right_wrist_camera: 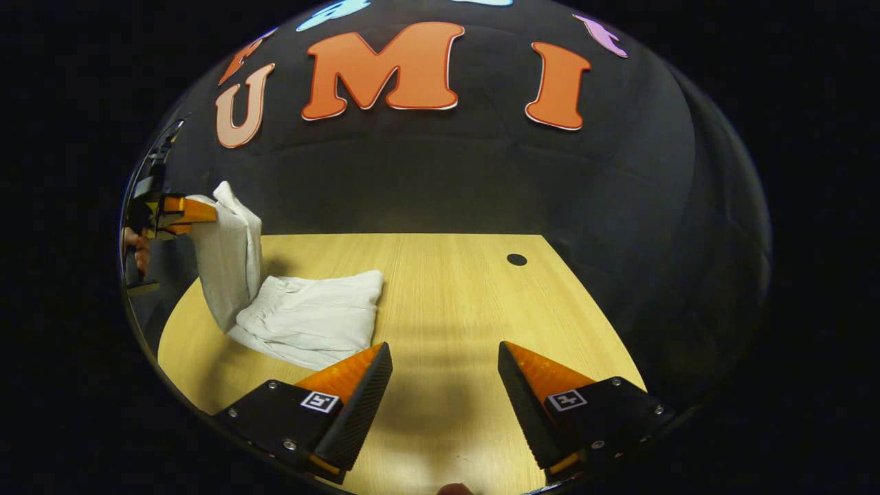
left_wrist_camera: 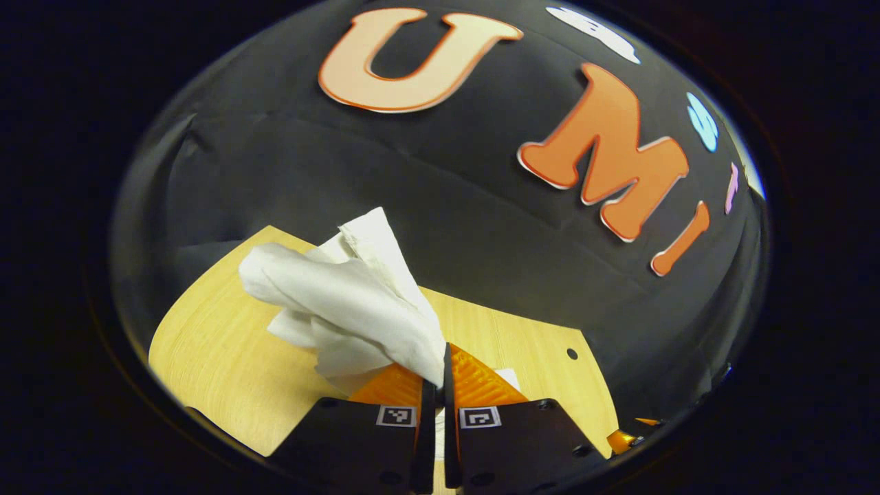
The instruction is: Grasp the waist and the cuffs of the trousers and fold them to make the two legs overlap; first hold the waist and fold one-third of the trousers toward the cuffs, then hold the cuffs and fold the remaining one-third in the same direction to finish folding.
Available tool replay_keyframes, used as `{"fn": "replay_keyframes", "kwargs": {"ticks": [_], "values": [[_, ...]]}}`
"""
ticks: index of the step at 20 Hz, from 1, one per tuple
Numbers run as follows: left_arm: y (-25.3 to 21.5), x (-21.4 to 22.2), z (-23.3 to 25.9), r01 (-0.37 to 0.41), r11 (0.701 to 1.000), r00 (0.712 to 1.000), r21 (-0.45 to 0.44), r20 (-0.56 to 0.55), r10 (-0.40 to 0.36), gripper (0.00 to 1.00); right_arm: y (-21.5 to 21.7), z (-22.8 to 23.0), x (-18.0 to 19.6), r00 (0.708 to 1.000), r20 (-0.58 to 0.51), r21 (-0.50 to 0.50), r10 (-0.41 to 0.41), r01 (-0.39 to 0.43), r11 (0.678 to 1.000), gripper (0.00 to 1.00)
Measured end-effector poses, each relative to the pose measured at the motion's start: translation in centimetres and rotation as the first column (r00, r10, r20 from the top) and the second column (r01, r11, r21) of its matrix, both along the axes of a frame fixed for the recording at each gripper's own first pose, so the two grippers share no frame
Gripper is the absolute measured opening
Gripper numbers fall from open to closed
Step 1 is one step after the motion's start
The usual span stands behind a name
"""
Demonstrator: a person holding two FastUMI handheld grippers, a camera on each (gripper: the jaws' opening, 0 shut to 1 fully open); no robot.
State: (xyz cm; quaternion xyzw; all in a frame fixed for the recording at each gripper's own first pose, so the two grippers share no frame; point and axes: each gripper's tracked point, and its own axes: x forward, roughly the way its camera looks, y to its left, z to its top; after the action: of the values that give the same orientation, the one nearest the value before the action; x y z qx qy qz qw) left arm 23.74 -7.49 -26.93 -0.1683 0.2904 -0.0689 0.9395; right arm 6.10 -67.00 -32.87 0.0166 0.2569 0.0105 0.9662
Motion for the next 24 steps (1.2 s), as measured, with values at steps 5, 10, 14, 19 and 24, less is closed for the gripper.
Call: {"fn": "replay_keyframes", "kwargs": {"ticks": [5,10,14,19,24], "values": [[-9.3,0.3,-4.0,0.112,0.988,0.993,0.108,-0.048,-0.107,0.09,-3.3,-1.1,-0.5,1.0,-0.012,0.001,-0.021,0.021,1.0,0.94],[-15.6,-1.4,-8.8,0.247,0.945,0.966,0.212,-0.135,-0.222,0.11,-6.9,-2.3,-1.2,0.997,-0.034,0.0,-0.066,0.066,0.998,0.94],[-19.8,-4.2,-10.5,0.385,0.897,0.919,0.218,-0.186,-0.349,0.17,-9.0,-3.0,-1.7,0.994,-0.051,0.002,-0.098,0.098,0.995,0.94],[-23.0,-7.8,-9.0,0.517,0.838,0.855,0.176,-0.165,-0.492,0.51,-9.1,-2.8,-1.4,0.994,-0.044,0.012,-0.101,0.101,0.995,0.94],[-20.7,-8.5,-5.0,0.503,0.843,0.864,0.192,-0.068,-0.5,0.77,-7.0,0.0,-0.3,0.998,0.014,0.014,-0.068,0.068,0.998,0.94]]}}
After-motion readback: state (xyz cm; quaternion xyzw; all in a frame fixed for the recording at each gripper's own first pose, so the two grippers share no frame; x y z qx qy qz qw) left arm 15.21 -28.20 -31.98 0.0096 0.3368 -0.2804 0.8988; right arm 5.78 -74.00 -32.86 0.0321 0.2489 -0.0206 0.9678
